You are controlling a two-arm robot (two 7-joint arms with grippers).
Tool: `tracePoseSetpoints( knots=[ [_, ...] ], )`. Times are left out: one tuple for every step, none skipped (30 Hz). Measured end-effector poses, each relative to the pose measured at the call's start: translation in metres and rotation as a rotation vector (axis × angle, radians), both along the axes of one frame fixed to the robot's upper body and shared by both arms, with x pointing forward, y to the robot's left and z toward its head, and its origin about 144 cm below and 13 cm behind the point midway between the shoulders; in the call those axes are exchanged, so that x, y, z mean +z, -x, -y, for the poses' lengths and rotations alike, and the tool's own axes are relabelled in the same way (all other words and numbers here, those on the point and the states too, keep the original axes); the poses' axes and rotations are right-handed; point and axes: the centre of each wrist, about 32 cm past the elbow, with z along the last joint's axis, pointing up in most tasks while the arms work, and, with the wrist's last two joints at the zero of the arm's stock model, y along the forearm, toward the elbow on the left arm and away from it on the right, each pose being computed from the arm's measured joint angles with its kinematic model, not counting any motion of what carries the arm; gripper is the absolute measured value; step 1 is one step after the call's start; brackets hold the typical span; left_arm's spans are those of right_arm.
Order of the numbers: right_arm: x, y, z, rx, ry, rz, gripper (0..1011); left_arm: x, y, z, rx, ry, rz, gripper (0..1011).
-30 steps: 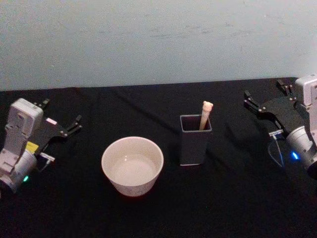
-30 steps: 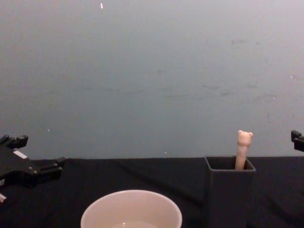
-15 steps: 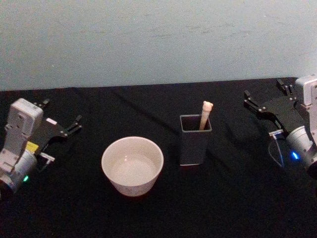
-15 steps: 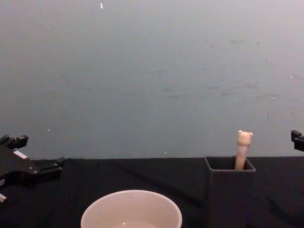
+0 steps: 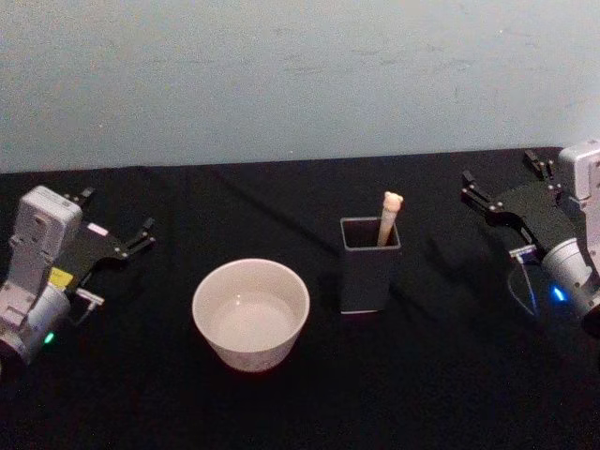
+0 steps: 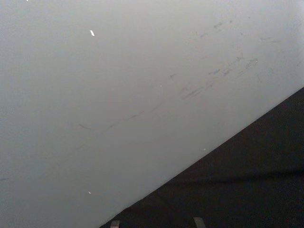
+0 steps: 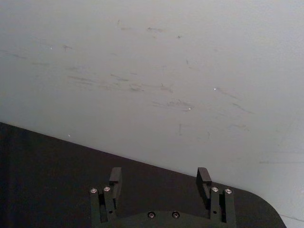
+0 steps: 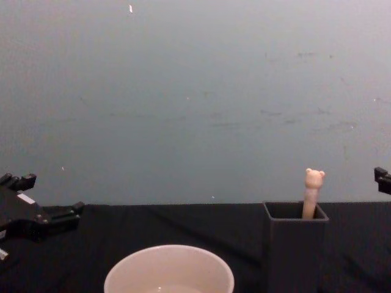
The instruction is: Pick up the stirring spoon with one hand, stir inside the cup, then place it back in its original position.
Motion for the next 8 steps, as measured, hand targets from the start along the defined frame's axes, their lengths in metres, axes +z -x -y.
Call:
tracePoseSetpoints(
  knots=[
    [0.0000, 0.0000, 0.0000, 0.000, 0.000, 0.000, 1002, 0.0000, 0.0000, 0.0000, 0.000, 0.000, 0.000, 1001],
    [0.0000, 0.0000, 0.0000, 0.000, 0.000, 0.000, 1002, 0.0000, 0.0000, 0.0000, 0.000, 0.000, 0.000, 1001],
    [0.0000, 0.0000, 0.0000, 0.000, 0.000, 0.000, 1002, 0.0000, 0.0000, 0.0000, 0.000, 0.000, 0.000, 1001],
    [0.0000, 0.0000, 0.0000, 0.000, 0.000, 0.000, 1002, 0.0000, 0.0000, 0.0000, 0.000, 0.000, 0.000, 1001],
    [0.0000, 0.0000, 0.0000, 0.000, 0.000, 0.000, 1000, 0.0000, 0.0000, 0.0000, 0.000, 0.000, 0.000, 1001],
    [0.0000, 0.0000, 0.0000, 0.000, 0.000, 0.000, 1000, 0.0000, 0.0000, 0.0000, 0.000, 0.000, 0.000, 1001],
    [0.0000, 0.0000, 0.0000, 0.000, 0.000, 0.000, 1000, 0.0000, 0.0000, 0.0000, 0.000, 0.000, 0.000, 1001],
    [0.0000, 0.0000, 0.0000, 0.000, 0.000, 0.000, 1002, 0.0000, 0.0000, 0.0000, 0.000, 0.000, 0.000, 1001]
  ],
)
